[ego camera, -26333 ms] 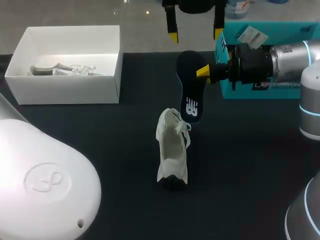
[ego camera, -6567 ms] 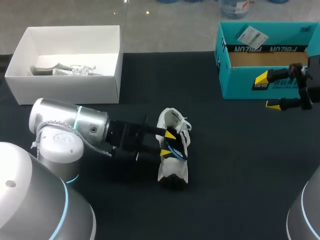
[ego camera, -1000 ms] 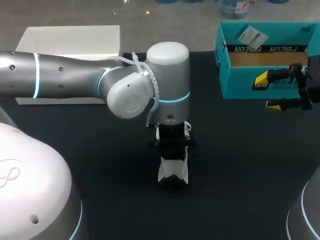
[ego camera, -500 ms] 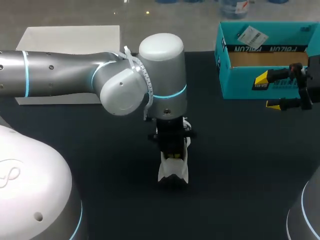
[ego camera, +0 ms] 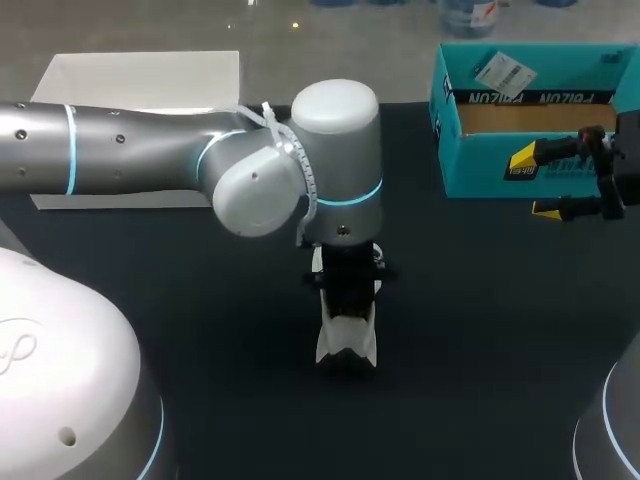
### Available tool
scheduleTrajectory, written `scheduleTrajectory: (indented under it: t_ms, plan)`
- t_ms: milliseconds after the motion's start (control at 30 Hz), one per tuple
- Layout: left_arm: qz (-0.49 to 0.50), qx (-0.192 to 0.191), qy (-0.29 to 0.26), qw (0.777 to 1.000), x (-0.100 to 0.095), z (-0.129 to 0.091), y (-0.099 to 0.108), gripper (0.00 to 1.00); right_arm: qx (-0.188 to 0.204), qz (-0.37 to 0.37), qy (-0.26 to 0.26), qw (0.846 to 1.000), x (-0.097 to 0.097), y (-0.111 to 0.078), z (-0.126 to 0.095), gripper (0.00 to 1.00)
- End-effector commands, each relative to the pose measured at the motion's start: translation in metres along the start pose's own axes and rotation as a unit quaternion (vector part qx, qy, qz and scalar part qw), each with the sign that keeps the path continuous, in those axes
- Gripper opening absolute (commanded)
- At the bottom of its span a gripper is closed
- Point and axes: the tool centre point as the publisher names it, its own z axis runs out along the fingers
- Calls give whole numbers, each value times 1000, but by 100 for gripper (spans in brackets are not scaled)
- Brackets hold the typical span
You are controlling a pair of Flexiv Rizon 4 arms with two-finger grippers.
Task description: Take the shoe out of the shoebox, open the shoe tongue, remove and reinsert the insole, then place the shoe into the shoebox
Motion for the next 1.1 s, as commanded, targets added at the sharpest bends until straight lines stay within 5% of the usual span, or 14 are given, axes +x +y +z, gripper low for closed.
scheduleTrajectory:
  t_ms: [33,433,933,967,1000,1067,1100]
  plan:
    - [-2,-50,-10,999,10,-32,-9,0,0,1,-3,1000,1,-1,1,100]
    - [35,-185,-15,982,3,-53,19,0,0,1,-3,1000,1,-1,1,100]
    - [2,-192,48,980,6,-45,34,0,0,1,-3,1000,1,-1,1,100]
    - [4,-193,50,980,6,-44,35,12,0,1,-3,1000,1,-1,1,100]
    - [1,-192,50,980,6,-43,36,44,0,1,-3,1000,1,-1,1,100]
    - [1,-194,53,980,5,-42,38,53,0,1,-3,1000,1,-1,1,100]
    - [2,-195,53,979,5,-42,39,71,0,1,-3,1000,1,-1,1,100]
